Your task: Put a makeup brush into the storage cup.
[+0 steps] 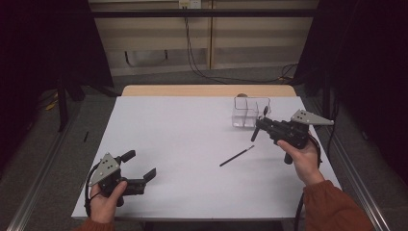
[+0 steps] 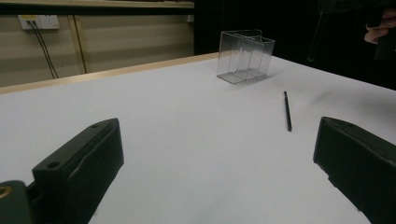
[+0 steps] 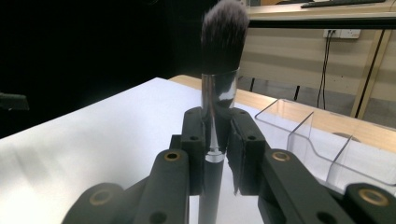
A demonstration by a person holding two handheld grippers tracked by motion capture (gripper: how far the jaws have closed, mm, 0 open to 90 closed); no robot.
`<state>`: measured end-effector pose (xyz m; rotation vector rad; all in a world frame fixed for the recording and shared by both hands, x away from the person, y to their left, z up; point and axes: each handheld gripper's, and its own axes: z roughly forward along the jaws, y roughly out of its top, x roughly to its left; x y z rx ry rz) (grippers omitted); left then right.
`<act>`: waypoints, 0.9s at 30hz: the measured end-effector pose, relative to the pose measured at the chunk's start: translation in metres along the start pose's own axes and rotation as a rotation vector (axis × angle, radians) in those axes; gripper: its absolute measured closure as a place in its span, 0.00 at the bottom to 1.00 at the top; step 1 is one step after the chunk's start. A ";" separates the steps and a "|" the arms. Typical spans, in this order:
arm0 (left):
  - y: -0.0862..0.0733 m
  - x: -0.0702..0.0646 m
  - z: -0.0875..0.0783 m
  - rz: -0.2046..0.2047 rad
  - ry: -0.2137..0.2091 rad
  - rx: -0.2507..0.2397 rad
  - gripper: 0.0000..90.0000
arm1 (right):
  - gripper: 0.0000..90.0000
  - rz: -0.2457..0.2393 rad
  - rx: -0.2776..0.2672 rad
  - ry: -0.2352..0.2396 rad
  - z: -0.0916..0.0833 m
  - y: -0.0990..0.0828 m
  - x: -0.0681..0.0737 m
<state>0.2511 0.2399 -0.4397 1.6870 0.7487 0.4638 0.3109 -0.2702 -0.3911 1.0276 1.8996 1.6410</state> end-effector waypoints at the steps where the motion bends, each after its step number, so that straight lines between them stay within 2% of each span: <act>1: 0.000 0.000 0.000 0.001 0.003 0.001 0.02 | 0.87 0.000 -0.003 -0.003 0.000 0.001 -0.001; 12: 0.001 0.002 -0.002 0.003 0.011 -0.001 0.02 | 0.87 -0.022 -0.013 -0.040 0.001 0.018 -0.015; 21: 0.002 0.000 -0.002 0.021 0.002 0.003 0.02 | 0.87 -0.034 -0.008 -0.098 0.005 0.031 -0.033; 27: 0.001 0.002 -0.002 0.015 0.006 0.004 0.02 | 0.87 -0.053 -0.019 -0.125 0.009 0.044 -0.040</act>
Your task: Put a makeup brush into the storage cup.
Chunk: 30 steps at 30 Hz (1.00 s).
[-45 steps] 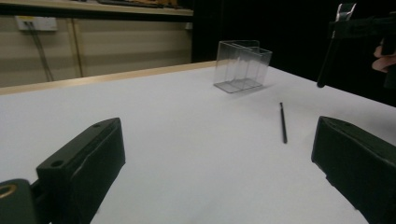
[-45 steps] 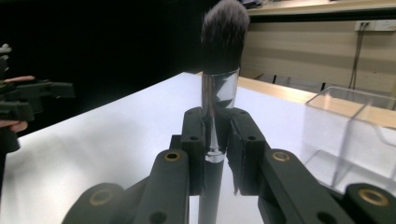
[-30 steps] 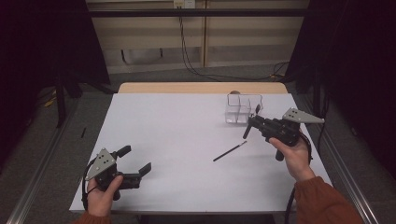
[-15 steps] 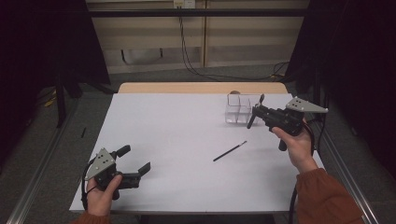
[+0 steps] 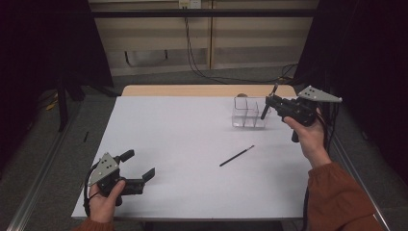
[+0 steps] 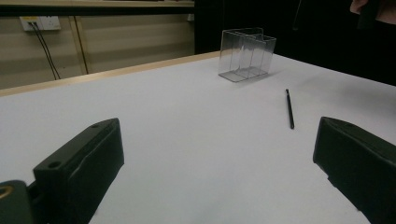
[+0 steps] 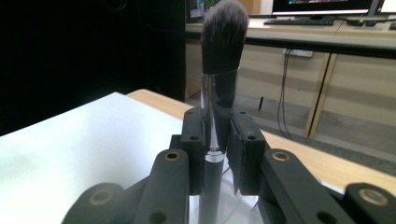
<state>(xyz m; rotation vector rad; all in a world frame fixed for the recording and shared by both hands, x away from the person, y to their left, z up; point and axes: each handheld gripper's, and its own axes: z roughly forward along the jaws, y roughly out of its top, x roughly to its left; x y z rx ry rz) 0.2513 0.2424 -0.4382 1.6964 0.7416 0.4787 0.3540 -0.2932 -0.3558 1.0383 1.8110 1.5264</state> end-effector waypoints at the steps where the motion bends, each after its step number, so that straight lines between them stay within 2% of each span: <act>1: 0.000 0.000 0.000 0.001 0.000 -0.001 0.02 | 0.87 -0.004 -0.005 -0.005 0.001 0.003 -0.002; 9: 0.000 -0.001 0.000 0.009 0.002 0.006 0.02 | 0.87 -0.002 -0.016 -0.045 0.010 0.014 -0.013; 16: 0.000 -0.001 0.000 0.017 0.002 0.010 0.02 | 0.87 0.019 -0.019 -0.070 0.014 0.011 -0.021; 23: 0.000 -0.001 0.000 0.013 0.006 0.008 0.02 | 0.87 -0.007 -0.011 -0.119 0.021 0.009 -0.028; 30: 0.000 0.000 0.000 0.014 0.004 0.011 0.02 | 0.87 -0.011 -0.004 -0.147 0.033 0.006 -0.031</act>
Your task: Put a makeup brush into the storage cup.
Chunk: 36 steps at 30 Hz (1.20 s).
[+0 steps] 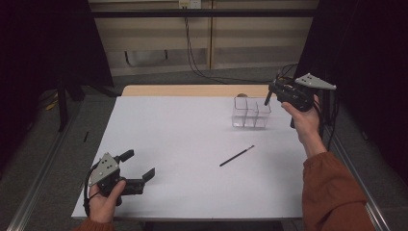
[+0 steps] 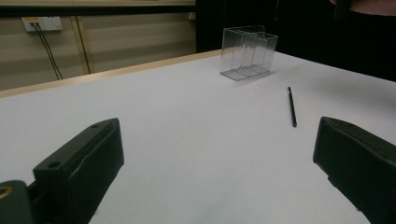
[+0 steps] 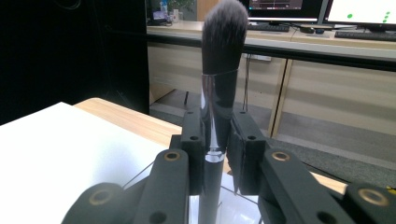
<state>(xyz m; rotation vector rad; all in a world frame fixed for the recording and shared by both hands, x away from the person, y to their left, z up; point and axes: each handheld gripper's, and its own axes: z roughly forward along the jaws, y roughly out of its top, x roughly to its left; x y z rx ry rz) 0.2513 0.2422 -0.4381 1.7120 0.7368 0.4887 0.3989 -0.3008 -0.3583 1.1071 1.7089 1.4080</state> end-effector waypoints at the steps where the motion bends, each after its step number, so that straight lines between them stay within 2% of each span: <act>1: 0.000 0.000 0.000 0.001 0.000 0.001 0.02 | 0.87 0.002 0.002 -0.004 0.002 -0.001 0.000; 7: 0.000 0.000 0.000 -0.001 0.002 0.001 0.02 | 0.87 -0.005 0.018 -0.005 0.009 -0.005 0.001; 12: 0.000 0.000 -0.001 0.002 0.004 0.000 0.02 | 0.87 0.010 0.024 0.004 0.009 -0.007 -0.001; 26: 0.000 0.000 -0.001 -0.010 -0.001 -0.008 0.02 | 0.87 0.001 0.053 0.004 0.015 -0.020 -0.001; 36: -0.001 0.000 0.000 -0.001 -0.006 0.009 0.02 | 0.87 0.008 0.069 0.002 0.018 -0.030 -0.003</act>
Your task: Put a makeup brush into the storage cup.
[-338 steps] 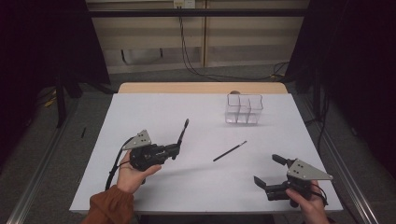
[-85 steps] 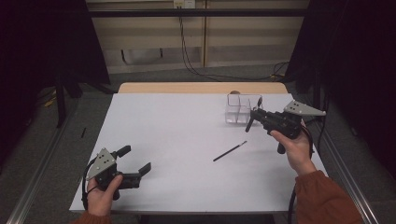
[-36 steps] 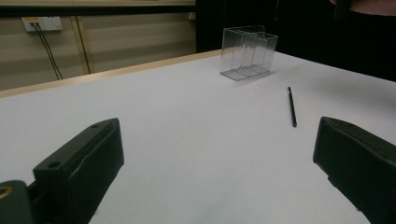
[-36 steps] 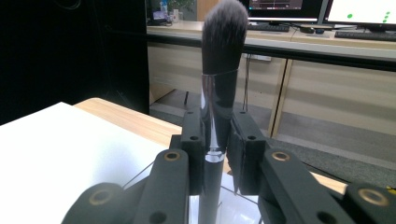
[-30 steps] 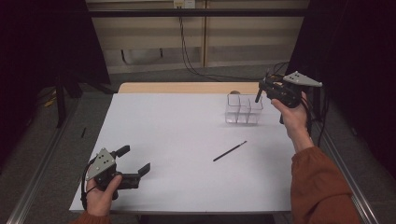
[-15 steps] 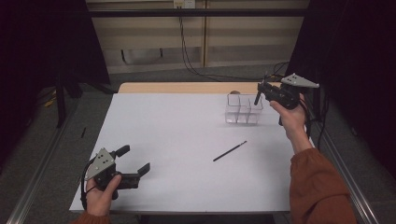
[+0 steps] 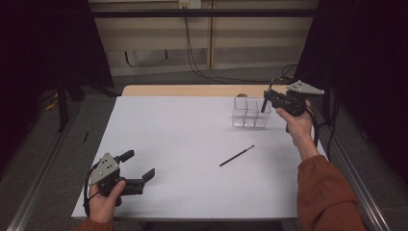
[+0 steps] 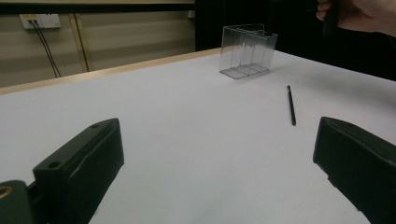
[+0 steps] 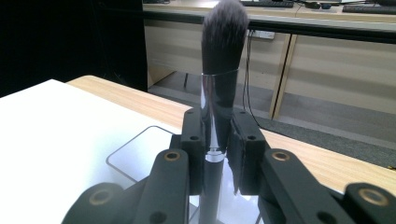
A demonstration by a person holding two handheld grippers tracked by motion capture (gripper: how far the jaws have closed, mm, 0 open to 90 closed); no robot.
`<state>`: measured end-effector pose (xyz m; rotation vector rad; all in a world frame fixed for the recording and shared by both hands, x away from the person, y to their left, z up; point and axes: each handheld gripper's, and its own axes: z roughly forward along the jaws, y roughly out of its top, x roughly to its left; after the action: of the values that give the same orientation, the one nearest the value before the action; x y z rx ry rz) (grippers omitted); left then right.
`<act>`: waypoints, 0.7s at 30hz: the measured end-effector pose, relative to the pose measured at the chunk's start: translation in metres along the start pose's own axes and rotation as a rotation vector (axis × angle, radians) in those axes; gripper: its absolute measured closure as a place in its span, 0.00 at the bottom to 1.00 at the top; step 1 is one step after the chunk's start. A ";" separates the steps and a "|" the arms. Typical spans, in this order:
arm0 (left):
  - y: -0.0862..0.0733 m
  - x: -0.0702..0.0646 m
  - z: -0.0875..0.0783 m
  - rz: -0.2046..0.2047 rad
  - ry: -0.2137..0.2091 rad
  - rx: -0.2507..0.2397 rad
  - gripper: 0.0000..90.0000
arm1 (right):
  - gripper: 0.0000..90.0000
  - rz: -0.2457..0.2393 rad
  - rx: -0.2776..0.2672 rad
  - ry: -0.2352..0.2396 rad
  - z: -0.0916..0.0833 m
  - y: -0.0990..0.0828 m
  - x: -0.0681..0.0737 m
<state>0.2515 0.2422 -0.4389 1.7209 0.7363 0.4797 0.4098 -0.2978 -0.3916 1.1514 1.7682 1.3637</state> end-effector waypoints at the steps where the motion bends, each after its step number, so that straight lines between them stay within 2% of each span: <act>1: 0.000 0.000 0.000 0.001 -0.001 0.000 0.02 | 0.87 0.001 0.003 0.001 0.000 -0.001 0.000; 21: 0.000 0.000 0.000 0.005 0.003 -0.002 0.02 | 0.87 0.001 0.033 -0.001 0.012 -0.012 0.000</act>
<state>0.2518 0.2425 -0.4391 1.7214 0.7335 0.4859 0.4172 -0.2938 -0.4068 1.1710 1.7953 1.3389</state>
